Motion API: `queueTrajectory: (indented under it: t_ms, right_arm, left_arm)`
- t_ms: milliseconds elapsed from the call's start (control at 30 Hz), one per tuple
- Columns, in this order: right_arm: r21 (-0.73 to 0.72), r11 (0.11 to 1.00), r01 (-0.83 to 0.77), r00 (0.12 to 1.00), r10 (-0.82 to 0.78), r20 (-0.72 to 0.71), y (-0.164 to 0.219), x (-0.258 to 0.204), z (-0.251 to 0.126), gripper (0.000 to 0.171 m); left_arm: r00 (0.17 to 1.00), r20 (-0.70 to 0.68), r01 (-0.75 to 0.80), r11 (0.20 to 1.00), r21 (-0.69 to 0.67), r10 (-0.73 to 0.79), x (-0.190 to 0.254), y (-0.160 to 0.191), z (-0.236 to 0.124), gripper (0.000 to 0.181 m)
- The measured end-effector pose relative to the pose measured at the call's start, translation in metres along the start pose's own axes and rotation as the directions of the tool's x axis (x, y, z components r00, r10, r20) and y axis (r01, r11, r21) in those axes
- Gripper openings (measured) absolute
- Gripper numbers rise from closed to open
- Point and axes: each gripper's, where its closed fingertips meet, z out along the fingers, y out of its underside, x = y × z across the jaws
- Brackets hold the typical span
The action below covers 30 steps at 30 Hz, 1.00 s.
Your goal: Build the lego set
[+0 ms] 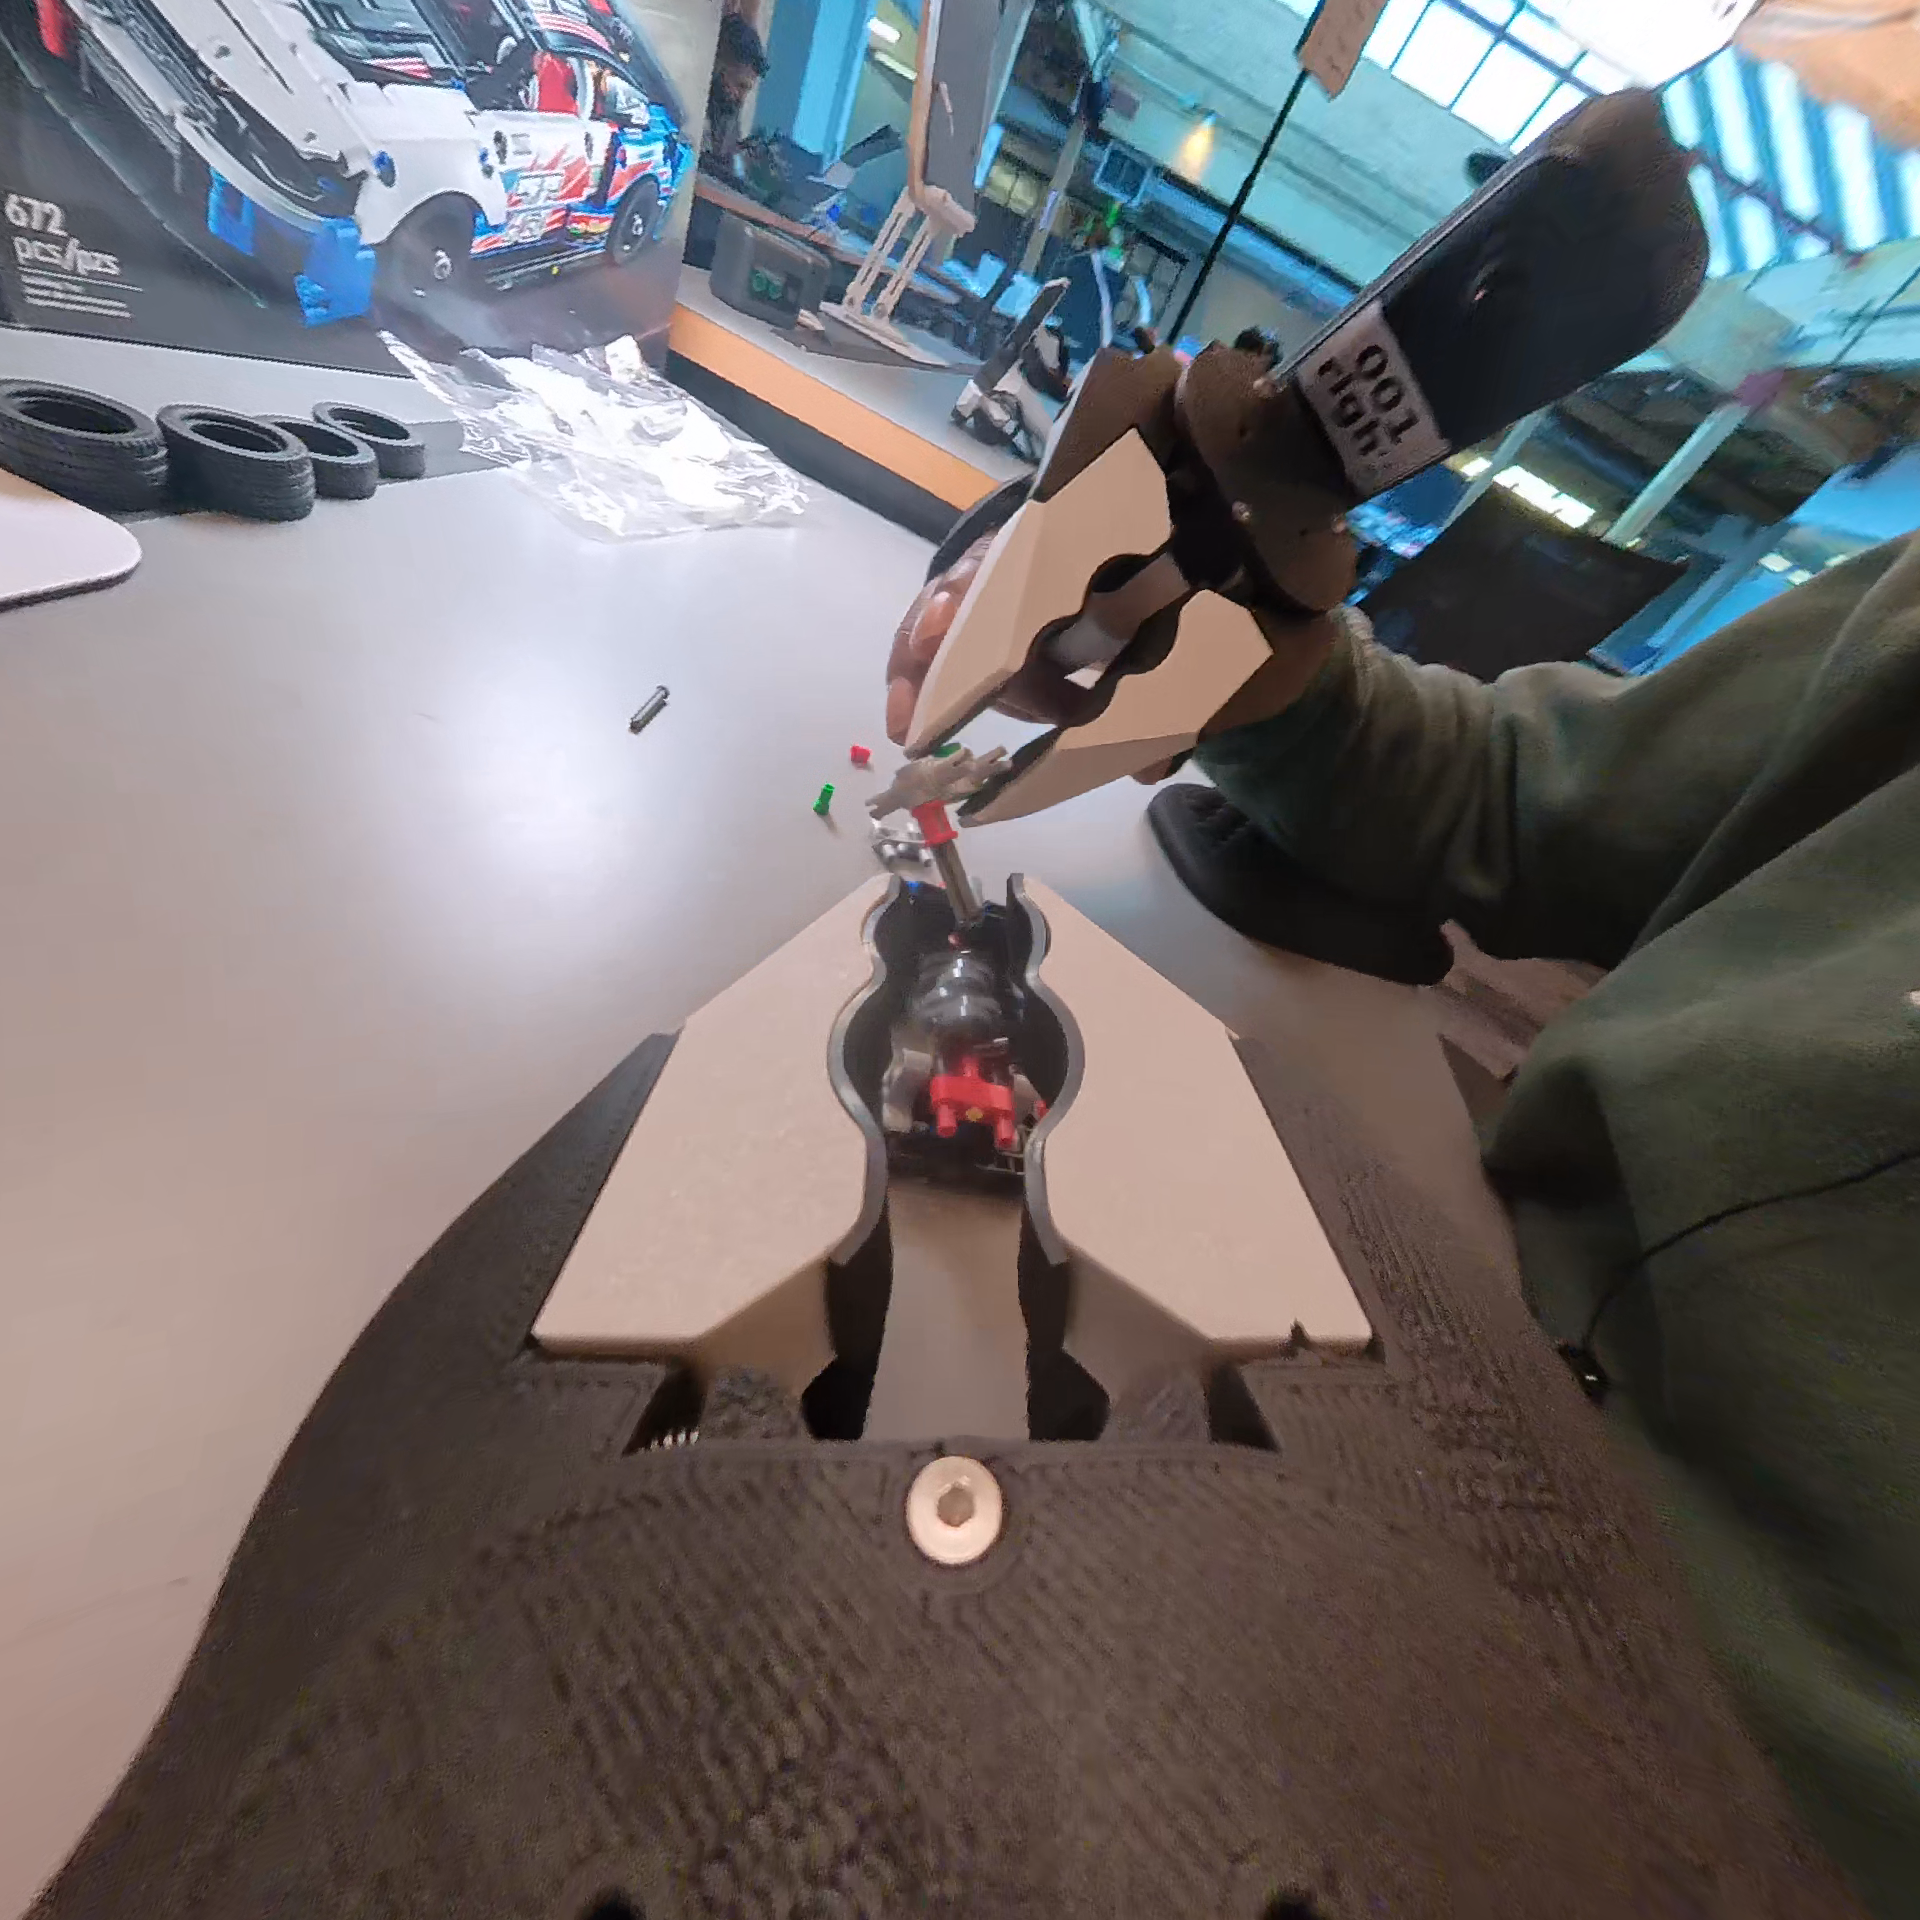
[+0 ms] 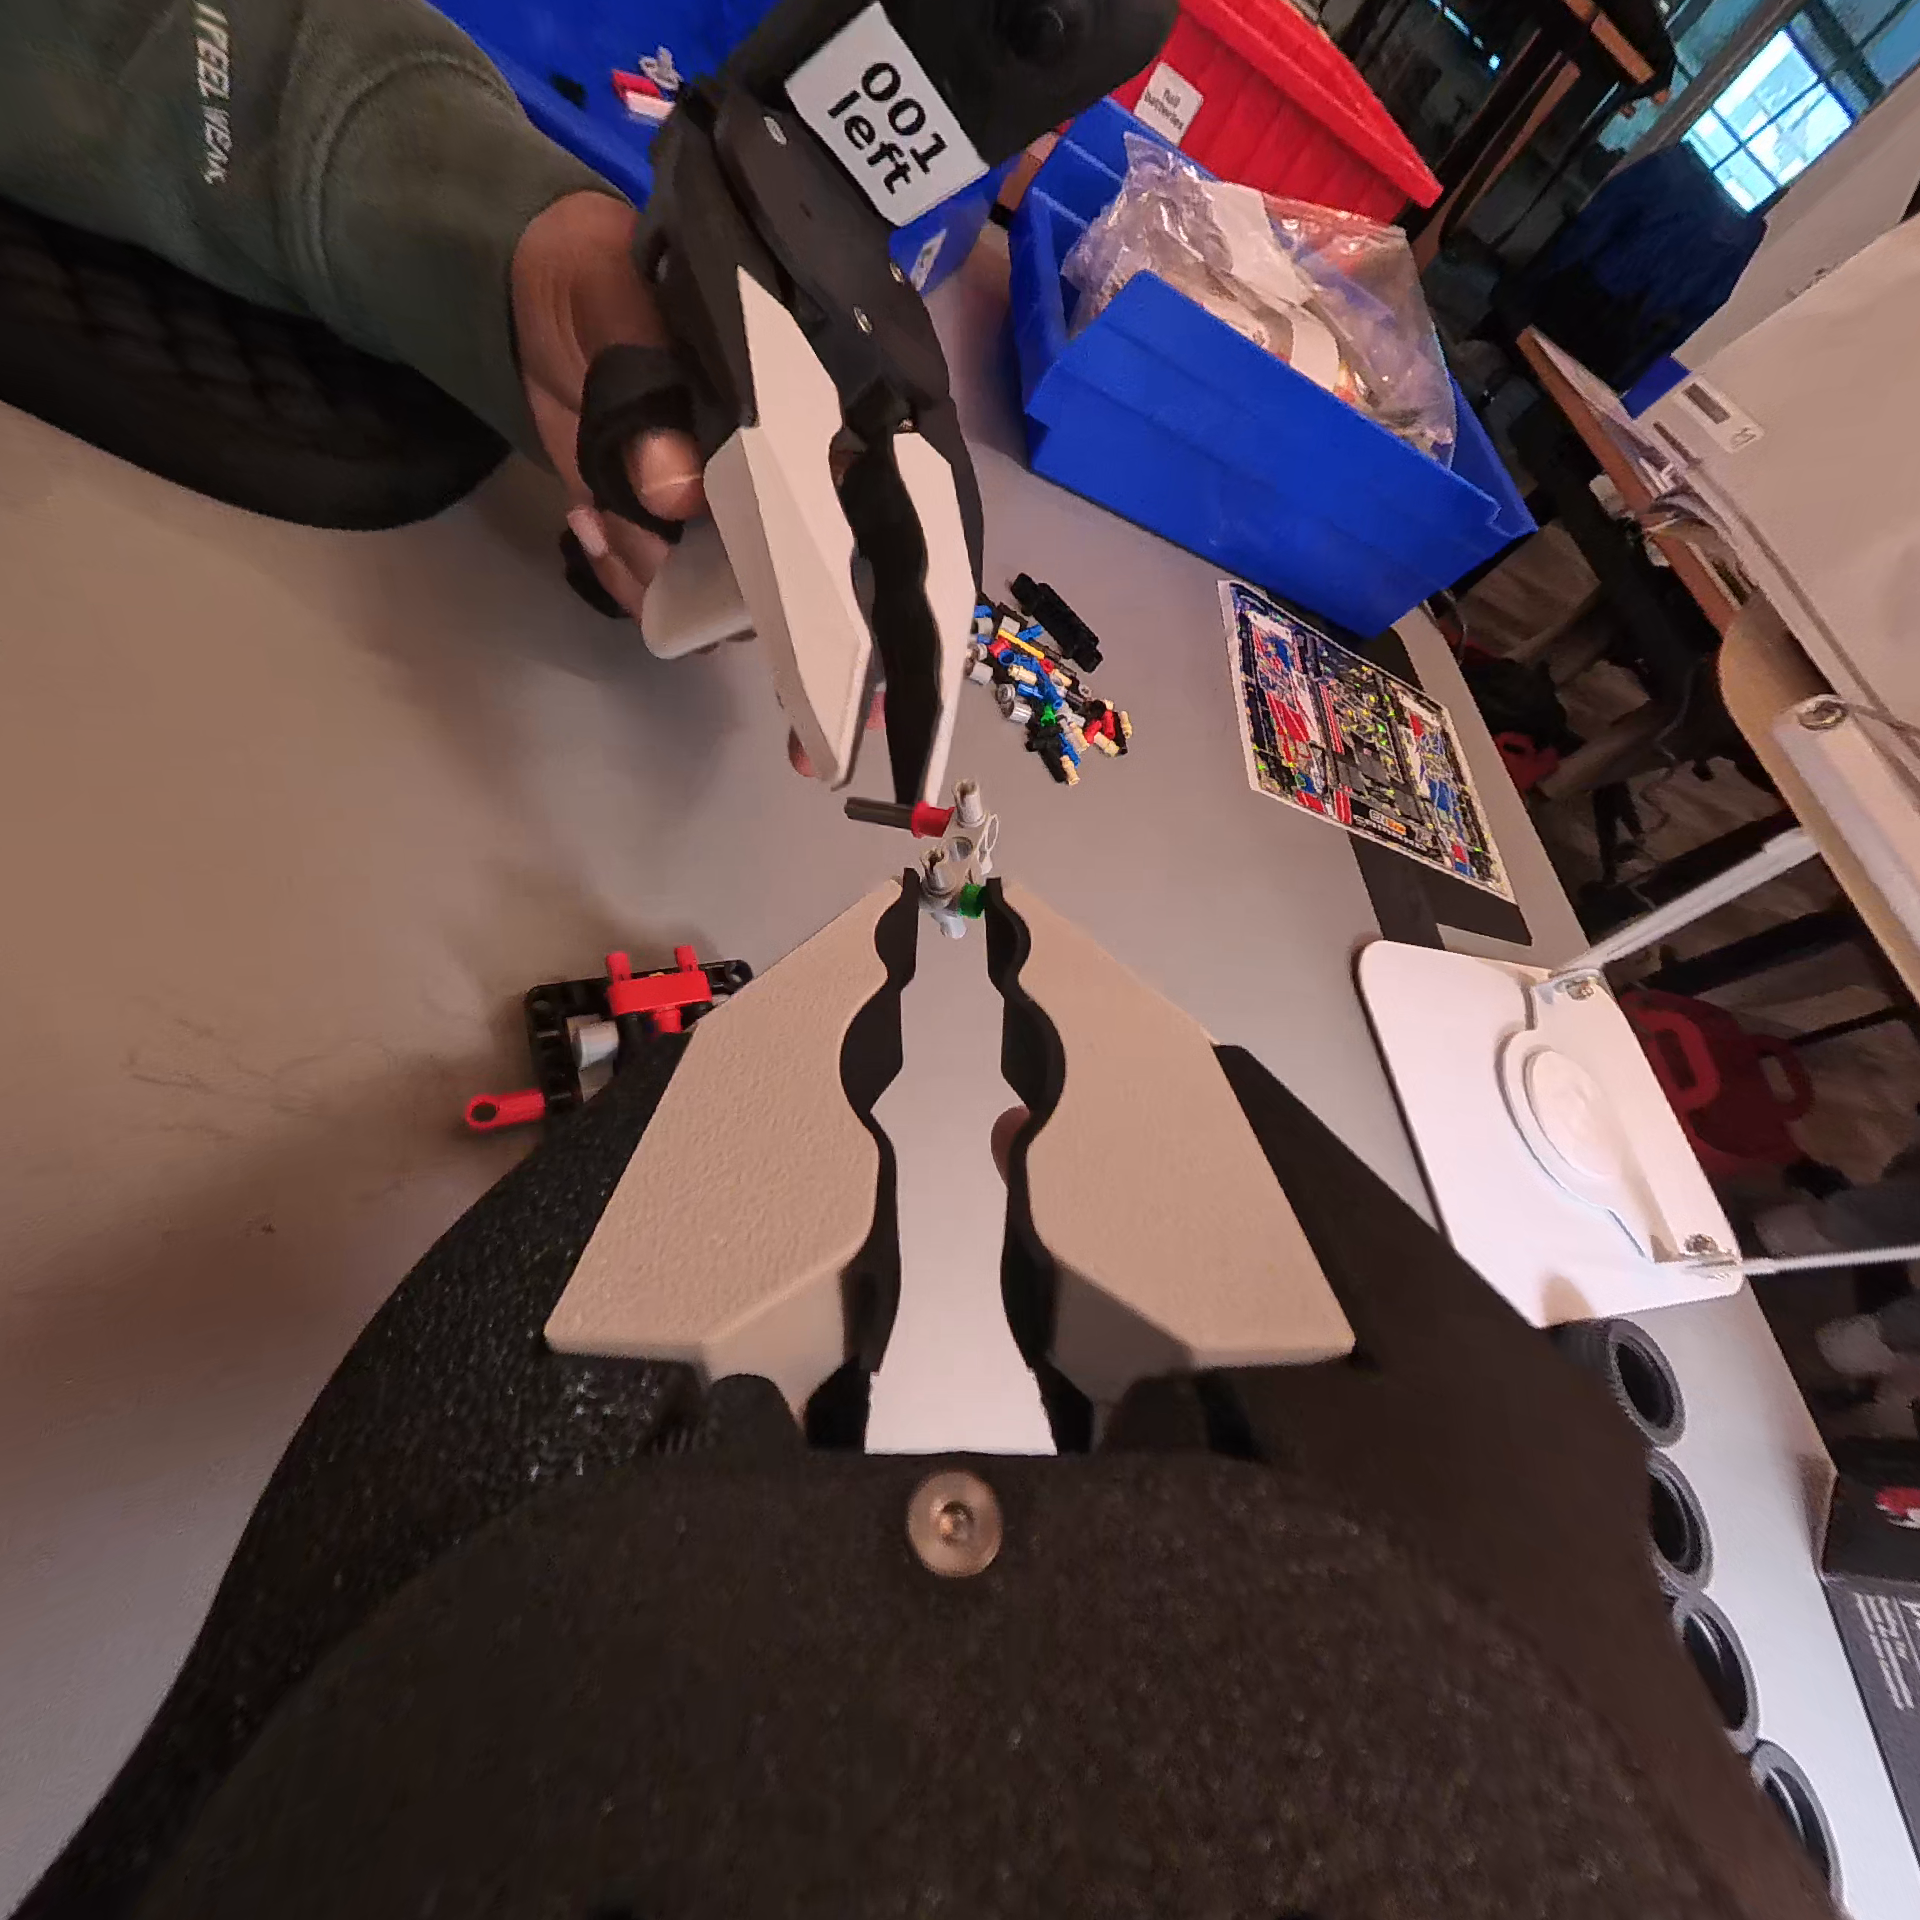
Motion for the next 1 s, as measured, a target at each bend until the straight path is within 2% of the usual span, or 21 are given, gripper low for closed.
queueTrajectory:
  t_ms: [167, 333, 467, 533, 667, 767, 833, 1000]
  right_arm:
    - [0.001, 0.999, 0.053, 0.998, -0.053, -0.027, -0.005, -0.004, 0.004, 0.01]
    - [0.029, 0.99, 0.137, 0.988, -0.134, -0.076, -0.017, -0.007, 0.002, 0.01]
    - [0.092, 0.993, 0.074, 0.997, -0.071, -0.039, -0.025, -0.011, -0.002, 0.01]
    - [0.138, 0.99, 0.006, 1.0, -0.01, 0.023, -0.03, -0.016, -0.006, 0.013]
    - [0.228, 0.957, -0.179, 0.976, 0.144, 0.165, -0.045, -0.019, -0.022, 0.027]
    - [0.222, 0.931, -0.288, 0.936, 0.225, 0.27, -0.048, -0.023, -0.03, 0.044]
    - [0.193, 0.937, -0.293, 0.923, 0.224, 0.314, -0.046, -0.033, -0.029, 0.049]
    - [0.138, 0.971, -0.195, 0.945, 0.148, 0.291, -0.037, -0.047, -0.013, 0.045]
  left_arm:
    - [0.997, 0.067, -0.035, 0.999, -0.005, 0.036, -0.005, 0.001, 0.004, 0.003]
    - [0.997, 0.057, -0.051, 0.998, 0.028, 0.05, -0.005, -0.004, 0.001, 0.001]
    - [0.998, 0.009, -0.068, 0.996, 0.049, 0.068, 0.002, -0.008, -0.001, 0.0]
    - [0.996, -0.018, -0.085, 0.995, 0.056, 0.086, 0.007, -0.008, -0.001, 0.001]
    - [0.982, -0.096, -0.156, 0.985, 0.08, 0.163, 0.024, -0.011, -0.005, 0.002]
    - [0.97, -0.168, -0.165, 0.982, 0.086, 0.178, 0.037, -0.011, -0.007, 0.002]
    - [0.964, -0.201, -0.163, 0.984, 0.065, 0.173, 0.042, -0.006, -0.006, 0.002]
    - [0.963, -0.217, -0.154, 0.987, 0.043, 0.16, 0.044, -0.001, -0.002, 0.002]
